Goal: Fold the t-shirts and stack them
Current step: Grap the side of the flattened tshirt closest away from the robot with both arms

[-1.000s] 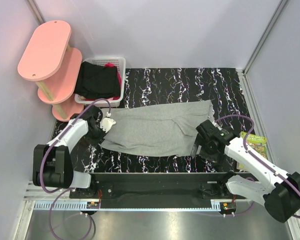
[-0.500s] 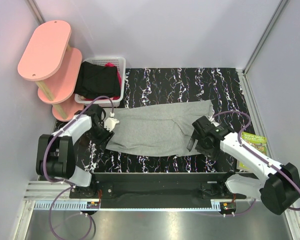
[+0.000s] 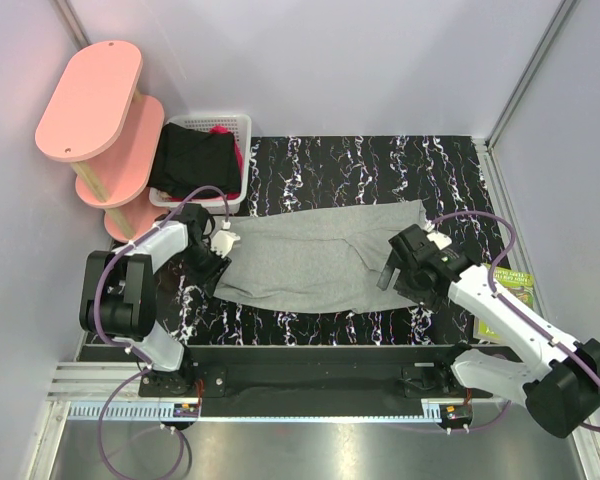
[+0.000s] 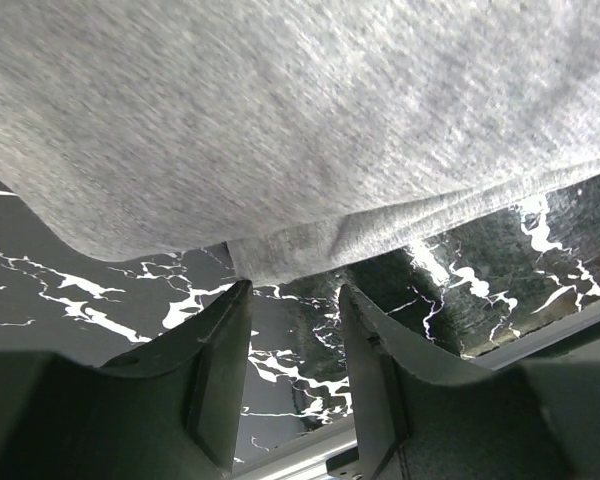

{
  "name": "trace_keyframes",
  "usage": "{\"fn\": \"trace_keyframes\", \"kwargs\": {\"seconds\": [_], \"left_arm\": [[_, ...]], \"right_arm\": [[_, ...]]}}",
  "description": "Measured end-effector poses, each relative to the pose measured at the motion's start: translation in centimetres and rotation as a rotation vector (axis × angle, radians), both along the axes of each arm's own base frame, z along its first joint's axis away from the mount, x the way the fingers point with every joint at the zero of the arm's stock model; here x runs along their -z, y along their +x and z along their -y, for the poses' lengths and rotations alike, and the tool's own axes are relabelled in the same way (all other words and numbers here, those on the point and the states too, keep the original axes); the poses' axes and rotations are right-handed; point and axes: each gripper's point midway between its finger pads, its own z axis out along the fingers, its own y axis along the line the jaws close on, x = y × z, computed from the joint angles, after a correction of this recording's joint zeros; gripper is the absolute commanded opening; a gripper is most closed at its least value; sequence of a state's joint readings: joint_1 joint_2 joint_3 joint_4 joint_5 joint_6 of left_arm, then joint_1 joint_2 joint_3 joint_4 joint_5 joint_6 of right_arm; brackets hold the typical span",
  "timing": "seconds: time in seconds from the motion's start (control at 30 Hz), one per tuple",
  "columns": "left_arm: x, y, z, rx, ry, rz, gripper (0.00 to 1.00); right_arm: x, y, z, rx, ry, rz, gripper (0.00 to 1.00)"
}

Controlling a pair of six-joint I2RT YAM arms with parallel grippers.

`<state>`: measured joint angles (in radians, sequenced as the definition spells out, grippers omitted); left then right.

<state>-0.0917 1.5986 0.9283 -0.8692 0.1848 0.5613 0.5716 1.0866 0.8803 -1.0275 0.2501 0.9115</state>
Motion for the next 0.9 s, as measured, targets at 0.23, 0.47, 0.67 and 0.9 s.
{"fn": "trace_keyframes", "kwargs": {"seconds": [0.23, 0.47, 0.67, 0.9], "left_arm": [[0.10, 0.29, 0.04, -0.010, 0.000, 0.011, 0.49], [0.66, 0.32, -0.23, -0.011, 0.014, 0.023, 0.51], [0.67, 0.45, -0.45, -0.011, 0.027, 0.031, 0.34], [0.79, 0.72, -0.48, -0.014, 0.028, 0.039, 0.00]], "right_arm": [[-0.09, -0.39, 0.26, 0.000, -0.005, -0.007, 1.00], [-0.03, -0.61, 0.40, 0.000, -0.010, -0.016, 1.00], [0.02, -0.77, 0.50, 0.000, -0.014, -0.022, 1.00], [-0.18, -0.96, 0.63, 0.002, -0.012, -0.019, 1.00]]}}
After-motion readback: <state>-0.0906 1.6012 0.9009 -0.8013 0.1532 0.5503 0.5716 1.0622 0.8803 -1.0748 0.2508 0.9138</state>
